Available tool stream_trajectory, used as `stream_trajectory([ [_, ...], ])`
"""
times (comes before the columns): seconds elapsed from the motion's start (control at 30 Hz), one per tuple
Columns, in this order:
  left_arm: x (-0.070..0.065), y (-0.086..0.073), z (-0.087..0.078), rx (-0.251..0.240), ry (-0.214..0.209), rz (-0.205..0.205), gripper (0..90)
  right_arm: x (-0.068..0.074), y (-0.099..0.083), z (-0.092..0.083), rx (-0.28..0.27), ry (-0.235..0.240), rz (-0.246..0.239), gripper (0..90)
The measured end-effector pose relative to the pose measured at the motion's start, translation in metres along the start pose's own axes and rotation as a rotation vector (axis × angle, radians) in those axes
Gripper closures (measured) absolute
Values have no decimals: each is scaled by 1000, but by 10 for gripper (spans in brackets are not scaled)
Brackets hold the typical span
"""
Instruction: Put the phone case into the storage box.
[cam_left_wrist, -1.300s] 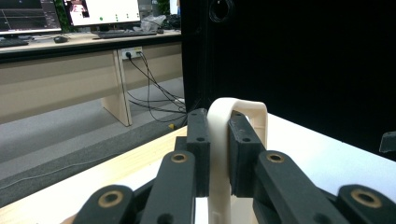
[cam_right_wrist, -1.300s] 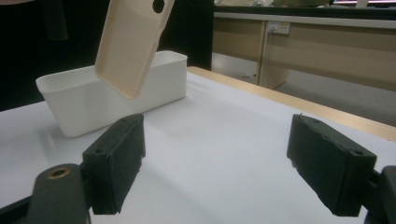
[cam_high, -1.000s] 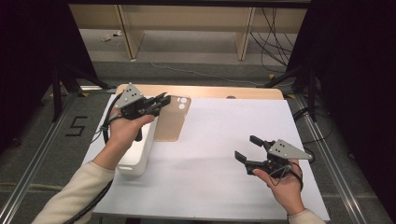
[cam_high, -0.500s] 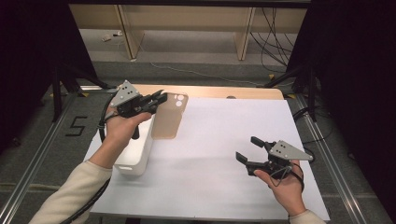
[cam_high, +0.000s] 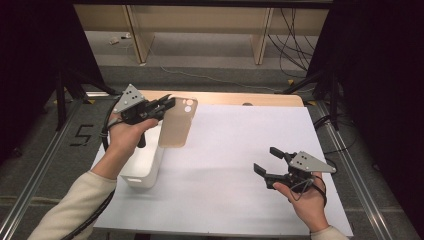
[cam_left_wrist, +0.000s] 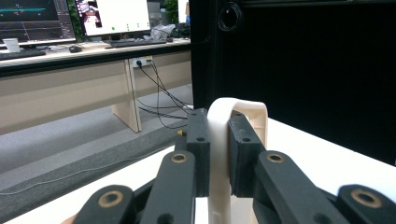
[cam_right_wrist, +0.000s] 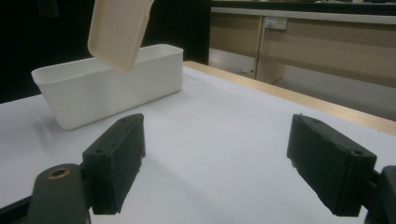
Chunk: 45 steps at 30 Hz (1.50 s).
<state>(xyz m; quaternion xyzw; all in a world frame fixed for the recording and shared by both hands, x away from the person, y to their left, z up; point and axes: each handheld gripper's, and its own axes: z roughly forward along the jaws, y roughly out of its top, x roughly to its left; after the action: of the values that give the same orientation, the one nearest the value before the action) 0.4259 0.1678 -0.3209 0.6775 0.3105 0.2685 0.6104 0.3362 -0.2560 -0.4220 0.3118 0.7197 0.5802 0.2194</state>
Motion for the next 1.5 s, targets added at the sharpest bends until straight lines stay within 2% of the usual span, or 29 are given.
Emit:
stream_trajectory([
  [0.43, 4, 2, -5, 0, 7, -11, 812, -1, 0, -4, 31, -9, -1, 207],
  [0.47, 5, 2, -5, 1, 8, -11, 812, -1, 0, -3, 12, -10, 0, 207],
  [1.1, 12, 6, -12, -11, 23, -19, 812, -2, -1, -6, 32, -18, -5, 207],
  [1.27, 14, 6, -13, -11, 30, -20, 812, -2, -2, -5, 8, -7, 5, 207],
  [1.5, 17, 6, -16, -10, 40, -21, 812, -2, -3, -5, 10, -7, 8, 207],
])
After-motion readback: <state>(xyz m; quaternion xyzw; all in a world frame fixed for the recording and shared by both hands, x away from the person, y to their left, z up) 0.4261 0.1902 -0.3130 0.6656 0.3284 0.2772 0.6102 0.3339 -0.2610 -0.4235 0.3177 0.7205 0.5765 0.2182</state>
